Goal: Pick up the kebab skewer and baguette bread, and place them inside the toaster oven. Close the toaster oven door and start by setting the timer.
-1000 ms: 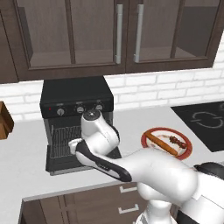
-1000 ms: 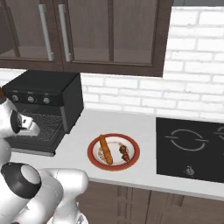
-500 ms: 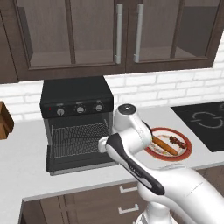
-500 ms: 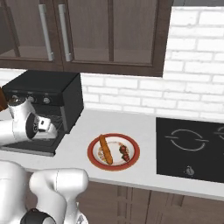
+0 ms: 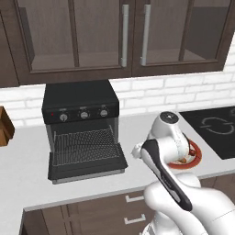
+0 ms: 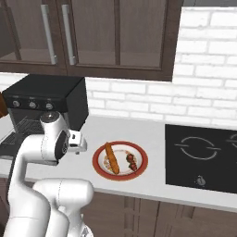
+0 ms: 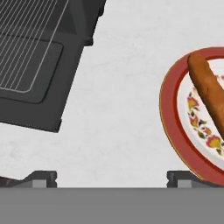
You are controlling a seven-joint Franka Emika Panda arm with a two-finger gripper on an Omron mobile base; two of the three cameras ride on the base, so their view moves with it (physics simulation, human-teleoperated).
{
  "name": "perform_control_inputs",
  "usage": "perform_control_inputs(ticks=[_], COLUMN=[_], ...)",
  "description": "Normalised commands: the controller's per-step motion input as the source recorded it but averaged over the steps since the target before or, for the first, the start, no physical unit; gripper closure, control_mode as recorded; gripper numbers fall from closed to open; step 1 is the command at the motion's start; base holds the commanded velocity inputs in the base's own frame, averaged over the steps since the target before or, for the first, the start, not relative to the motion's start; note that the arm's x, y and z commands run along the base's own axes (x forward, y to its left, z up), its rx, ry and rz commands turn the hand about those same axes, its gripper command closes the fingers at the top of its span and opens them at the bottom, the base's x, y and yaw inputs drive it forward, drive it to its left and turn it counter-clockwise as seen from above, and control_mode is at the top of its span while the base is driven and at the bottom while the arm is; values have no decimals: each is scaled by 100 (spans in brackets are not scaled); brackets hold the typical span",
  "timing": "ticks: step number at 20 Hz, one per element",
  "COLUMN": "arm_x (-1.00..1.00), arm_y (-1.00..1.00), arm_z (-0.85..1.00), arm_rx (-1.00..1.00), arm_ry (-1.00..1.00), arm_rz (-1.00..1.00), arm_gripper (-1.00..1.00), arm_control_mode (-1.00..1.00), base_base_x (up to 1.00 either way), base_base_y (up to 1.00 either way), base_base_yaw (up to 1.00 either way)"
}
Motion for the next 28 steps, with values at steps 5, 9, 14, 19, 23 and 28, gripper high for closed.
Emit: perform_control_inputs(ticks=[5,9,14,19,23,28], arm_x=[26,43,49,42,25,20], arm_y=[-75,-54,-37,-33,-43,-33], arm_z=[4,5,1,0,0,-28], arm_rx=[0,0,0,0,0,0], arm_ry=[0,4,4,13,25,13], arm_rz=[0,0,0,0,1,10], arm_gripper=[-100,-100,-100,-100,-100,-100], arm_control_mode=[-100,-100,-100,-100,-100,-100], base_base_x=[0,0,0,0,0,0], base_base_y=[0,0,0,0,0,0], base_base_yaw=[0,0,0,0,0,0])
